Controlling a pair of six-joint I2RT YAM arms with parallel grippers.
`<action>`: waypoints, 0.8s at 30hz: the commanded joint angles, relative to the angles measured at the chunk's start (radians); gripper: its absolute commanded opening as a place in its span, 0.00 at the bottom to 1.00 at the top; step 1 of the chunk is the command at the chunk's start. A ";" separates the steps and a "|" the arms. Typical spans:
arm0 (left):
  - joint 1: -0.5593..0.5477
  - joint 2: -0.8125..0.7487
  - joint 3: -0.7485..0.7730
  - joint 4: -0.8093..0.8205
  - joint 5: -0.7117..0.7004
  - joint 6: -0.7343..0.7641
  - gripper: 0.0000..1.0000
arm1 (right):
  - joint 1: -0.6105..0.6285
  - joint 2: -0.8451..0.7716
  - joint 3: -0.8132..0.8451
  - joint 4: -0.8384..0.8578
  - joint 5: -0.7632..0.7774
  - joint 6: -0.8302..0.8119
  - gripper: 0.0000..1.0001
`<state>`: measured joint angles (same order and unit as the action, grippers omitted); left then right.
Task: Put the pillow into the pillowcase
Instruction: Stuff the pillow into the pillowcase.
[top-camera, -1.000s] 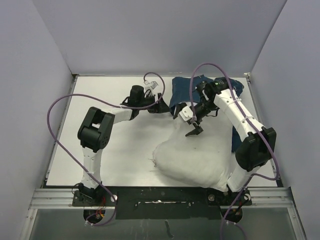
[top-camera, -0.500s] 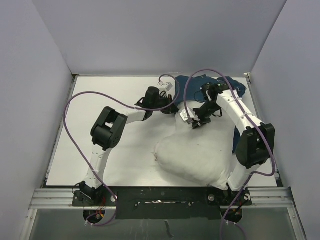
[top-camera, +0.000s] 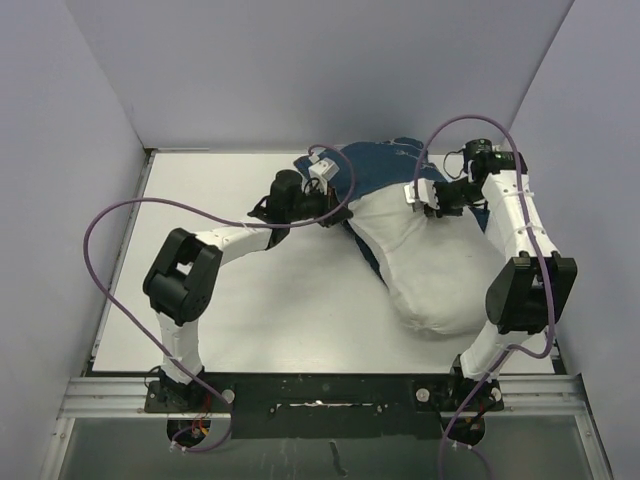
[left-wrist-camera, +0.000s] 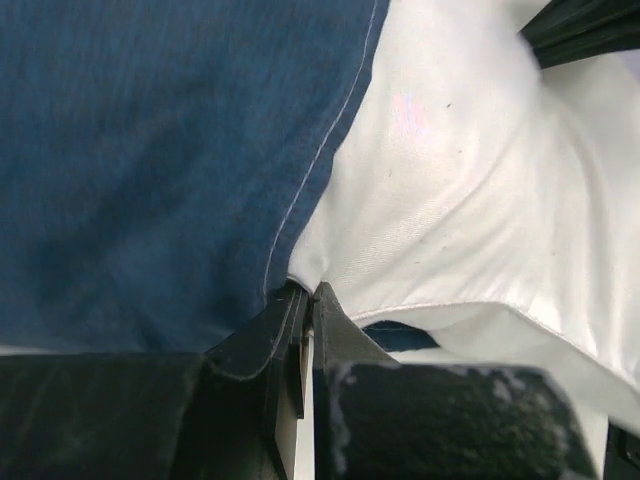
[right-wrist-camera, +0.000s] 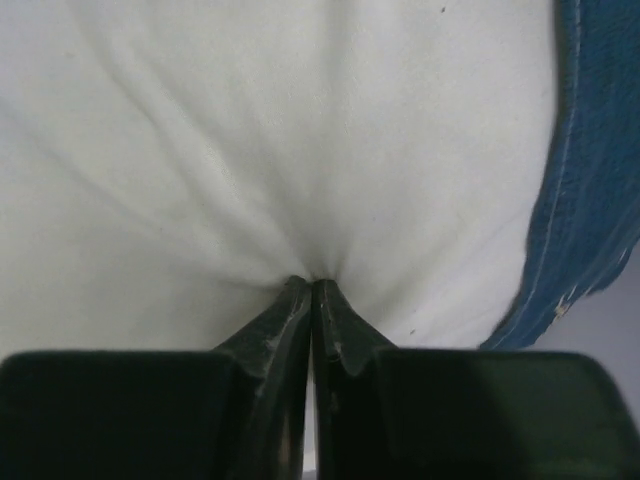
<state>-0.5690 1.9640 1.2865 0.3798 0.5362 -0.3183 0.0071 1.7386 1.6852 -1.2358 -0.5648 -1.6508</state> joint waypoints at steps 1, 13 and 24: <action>-0.001 -0.102 -0.025 0.051 0.040 -0.019 0.00 | -0.018 -0.091 -0.032 -0.098 -0.111 -0.171 0.12; 0.028 -0.238 -0.242 -0.038 -0.154 -0.327 0.52 | 0.237 -0.257 -0.112 0.104 -0.267 0.516 0.94; -0.031 -0.138 -0.530 0.448 -0.356 -0.715 0.98 | 0.340 -0.229 -0.439 0.731 0.168 1.055 1.00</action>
<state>-0.5705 1.7454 0.7132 0.5541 0.2714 -0.9043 0.3359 1.5246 1.2968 -0.8021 -0.5808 -0.8158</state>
